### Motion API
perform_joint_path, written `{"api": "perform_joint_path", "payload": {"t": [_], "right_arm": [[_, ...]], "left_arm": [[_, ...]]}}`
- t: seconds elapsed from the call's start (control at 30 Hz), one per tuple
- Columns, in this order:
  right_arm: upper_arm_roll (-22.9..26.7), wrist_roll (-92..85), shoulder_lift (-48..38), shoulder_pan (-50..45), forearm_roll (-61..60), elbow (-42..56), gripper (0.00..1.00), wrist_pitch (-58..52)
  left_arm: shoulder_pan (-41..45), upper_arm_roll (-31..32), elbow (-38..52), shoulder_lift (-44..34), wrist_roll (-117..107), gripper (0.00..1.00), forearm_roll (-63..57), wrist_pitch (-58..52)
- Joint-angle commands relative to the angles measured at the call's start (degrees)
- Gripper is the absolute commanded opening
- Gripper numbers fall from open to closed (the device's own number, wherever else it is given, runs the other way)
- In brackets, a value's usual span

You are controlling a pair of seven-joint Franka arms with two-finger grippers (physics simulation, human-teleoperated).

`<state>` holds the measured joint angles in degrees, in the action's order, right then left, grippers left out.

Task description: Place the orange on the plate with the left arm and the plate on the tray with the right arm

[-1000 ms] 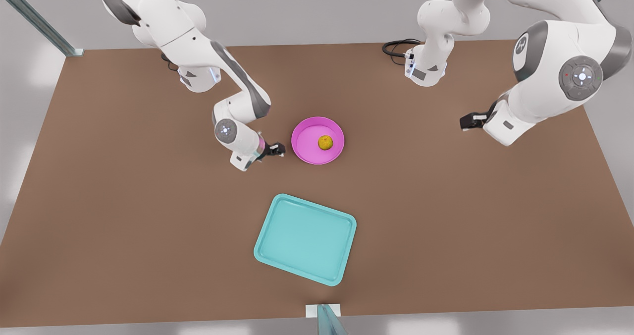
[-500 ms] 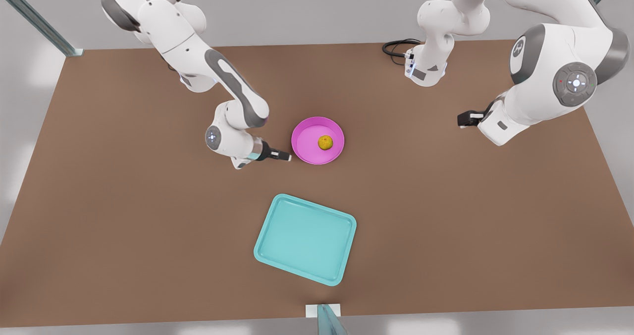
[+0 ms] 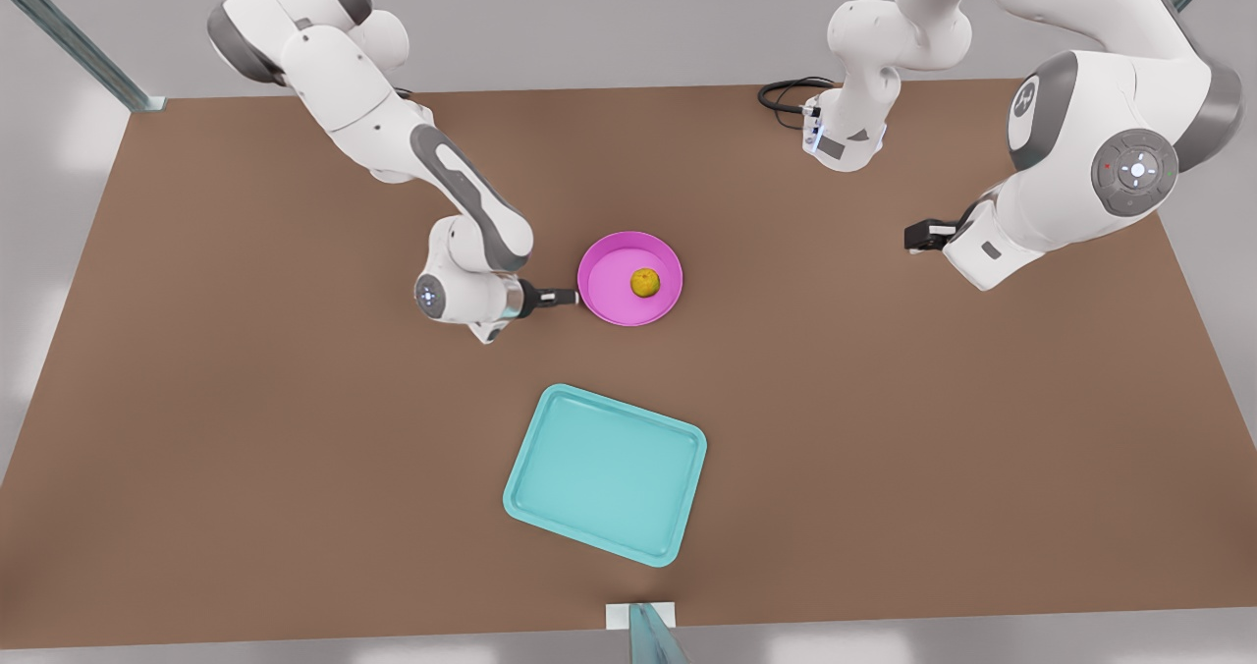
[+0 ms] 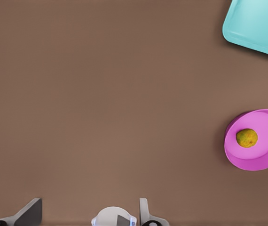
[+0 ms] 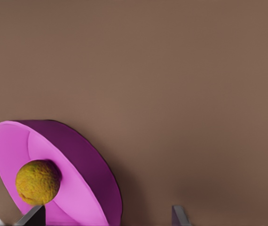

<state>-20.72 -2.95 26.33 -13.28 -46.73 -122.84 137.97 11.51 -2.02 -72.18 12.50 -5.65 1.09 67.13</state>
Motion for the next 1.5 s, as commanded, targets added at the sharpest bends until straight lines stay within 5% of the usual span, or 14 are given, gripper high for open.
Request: {"api": "perform_joint_path", "payload": {"t": [0.0,0.67,0.7,0.73,0.9,1.0,1.47], "right_arm": [[-0.11,-21.04,0.47,-0.26,-0.03,1.02,1.0,-1.65],[-0.29,-20.34,7.33,-5.0,-0.12,6.38,1.0,-0.95],[-0.29,-20.34,7.33,-5.0,-0.12,6.39,0.98,-1.03],[-0.29,-20.34,7.5,-5.35,-0.12,6.39,0.85,-1.12],[-0.29,-20.16,8.56,-5.97,-0.21,7.62,0.8,-0.95],[-0.29,-20.16,8.91,-5.88,-0.21,7.53,0.59,-1.03],[-0.29,-20.25,11.02,-6.94,0.06,8.85,0.57,-0.77]], "left_arm": [[0.0,0.0,0.02,-0.19,0.37,1.0,0.23,-0.16],[-0.09,1.41,1.61,-0.99,-4.37,1.0,0.23,-2.01],[-0.09,1.49,1.61,-0.99,-4.55,1.0,0.14,-2.09],[-0.09,1.49,1.61,-0.99,-4.46,1.0,0.23,-2.18],[-0.09,1.49,1.61,-0.9,-4.55,1.0,0.23,-2.45],[-0.09,1.58,1.61,-0.9,-4.46,1.0,0.32,-2.36],[-0.18,1.49,1.61,-0.72,-4.46,1.0,1.46,-2.27]]}}
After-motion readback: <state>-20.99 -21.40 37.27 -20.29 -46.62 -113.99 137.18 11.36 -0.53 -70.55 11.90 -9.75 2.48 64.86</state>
